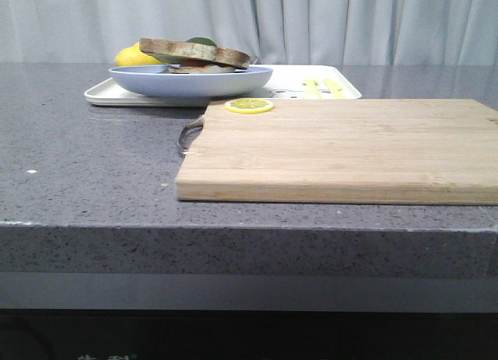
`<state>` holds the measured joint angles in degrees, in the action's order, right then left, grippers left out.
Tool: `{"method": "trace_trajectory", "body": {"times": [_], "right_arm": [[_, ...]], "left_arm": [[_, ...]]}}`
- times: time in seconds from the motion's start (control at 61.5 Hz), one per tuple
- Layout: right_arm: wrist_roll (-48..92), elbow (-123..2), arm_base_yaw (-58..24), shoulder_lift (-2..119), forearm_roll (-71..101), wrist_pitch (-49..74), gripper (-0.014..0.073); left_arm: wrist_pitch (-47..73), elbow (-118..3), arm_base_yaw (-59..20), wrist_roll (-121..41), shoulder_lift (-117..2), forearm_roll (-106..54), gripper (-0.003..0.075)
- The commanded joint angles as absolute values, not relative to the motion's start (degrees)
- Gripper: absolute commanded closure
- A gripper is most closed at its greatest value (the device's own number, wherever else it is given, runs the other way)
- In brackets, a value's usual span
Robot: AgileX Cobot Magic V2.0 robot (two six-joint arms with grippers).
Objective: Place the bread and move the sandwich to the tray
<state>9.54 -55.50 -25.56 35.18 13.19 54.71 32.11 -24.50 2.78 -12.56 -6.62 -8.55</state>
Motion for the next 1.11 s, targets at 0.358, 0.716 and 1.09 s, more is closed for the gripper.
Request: {"method": "trace_trajectory", "body": {"times": [0.358, 0.716, 1.09], "right_arm": [[9.6, -56.7, -25.3, 35.3, 13.7, 51.1, 0.0662], [9.6, -56.7, -25.3, 35.3, 13.7, 51.1, 0.0662], [9.6, -56.7, -25.3, 35.3, 13.7, 51.1, 0.0662]], "left_arm": [[10.5, -8.0, 2.5, 0.0, 1.0, -3.6, 0.0741], [-3.3, 0.3, 0.6, 0.0, 1.5, -3.6, 0.0741], [-3.5, 0.3, 0.9, 0.0, 1.5, -3.6, 0.0741]]}}
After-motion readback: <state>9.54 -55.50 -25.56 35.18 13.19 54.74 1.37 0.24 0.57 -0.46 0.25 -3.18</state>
